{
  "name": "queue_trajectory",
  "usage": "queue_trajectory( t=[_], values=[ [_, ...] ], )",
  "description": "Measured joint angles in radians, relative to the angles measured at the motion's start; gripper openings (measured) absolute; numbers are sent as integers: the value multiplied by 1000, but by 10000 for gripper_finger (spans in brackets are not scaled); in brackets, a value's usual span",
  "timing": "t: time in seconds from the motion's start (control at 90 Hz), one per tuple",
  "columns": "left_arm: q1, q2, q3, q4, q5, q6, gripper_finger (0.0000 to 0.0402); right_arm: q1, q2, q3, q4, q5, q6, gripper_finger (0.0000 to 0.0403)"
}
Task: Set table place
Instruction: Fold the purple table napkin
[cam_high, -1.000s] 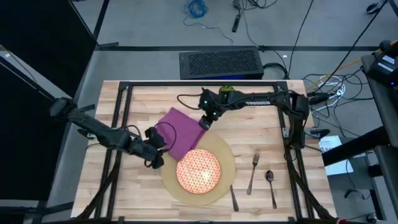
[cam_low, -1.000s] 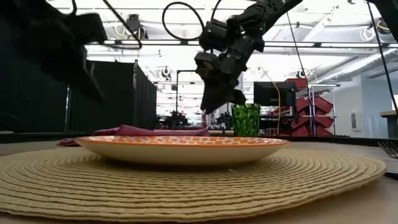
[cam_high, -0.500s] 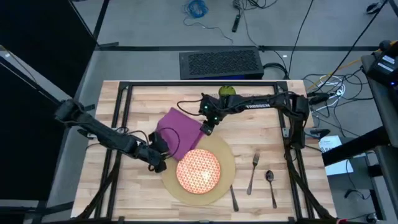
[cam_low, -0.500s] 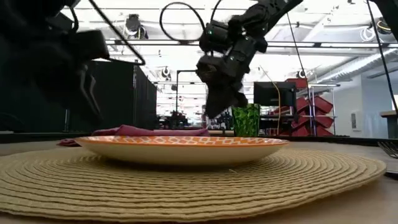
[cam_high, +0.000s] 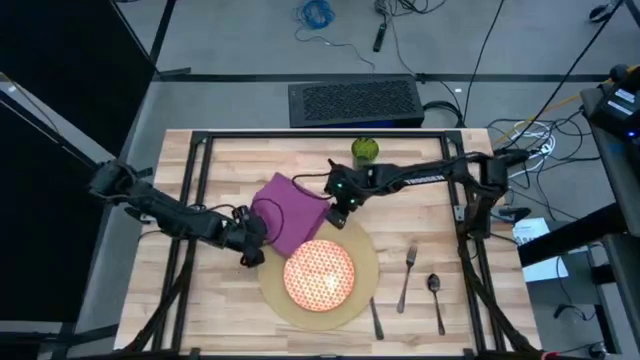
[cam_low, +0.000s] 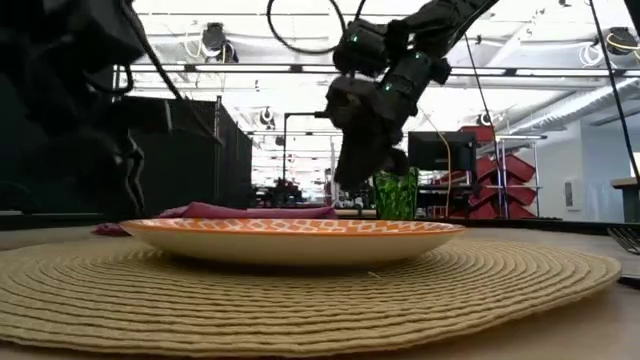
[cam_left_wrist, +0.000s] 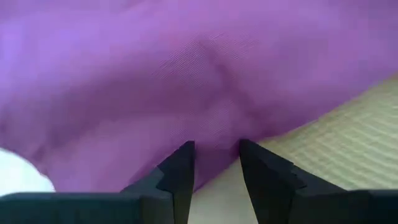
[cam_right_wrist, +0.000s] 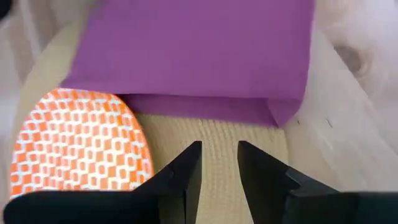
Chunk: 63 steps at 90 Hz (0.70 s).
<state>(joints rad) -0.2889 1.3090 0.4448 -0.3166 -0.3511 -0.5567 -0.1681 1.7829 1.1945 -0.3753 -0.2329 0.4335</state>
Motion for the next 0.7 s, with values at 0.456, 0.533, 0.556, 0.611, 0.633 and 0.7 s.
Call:
queue_trajectory(
  t=[0.456, 0.533, 0.556, 0.611, 0.633, 0.7],
  values=[
    [88, -2, -22, -82, -52, -90, 115, 5, -46, -2, 5, 1, -8, 91],
    [104, -2, -24, -112, -87, -116, 115, 0, -46, -2, 5, 1, -11, 91],
    [106, -2, -24, -113, -89, -117, 115, -1, -46, -2, 5, 1, -11, 91],
    [106, -11, -24, -110, -91, -116, 115, -2, -46, -2, 4, 1, -12, 91],
    [105, -17, -24, -109, -91, -117, 115, -2, -46, -2, 4, 1, -14, 91],
    [101, -33, -17, -130, -90, -126, 115, -2, -46, -2, 1, 1, -17, 91]
  ],
)
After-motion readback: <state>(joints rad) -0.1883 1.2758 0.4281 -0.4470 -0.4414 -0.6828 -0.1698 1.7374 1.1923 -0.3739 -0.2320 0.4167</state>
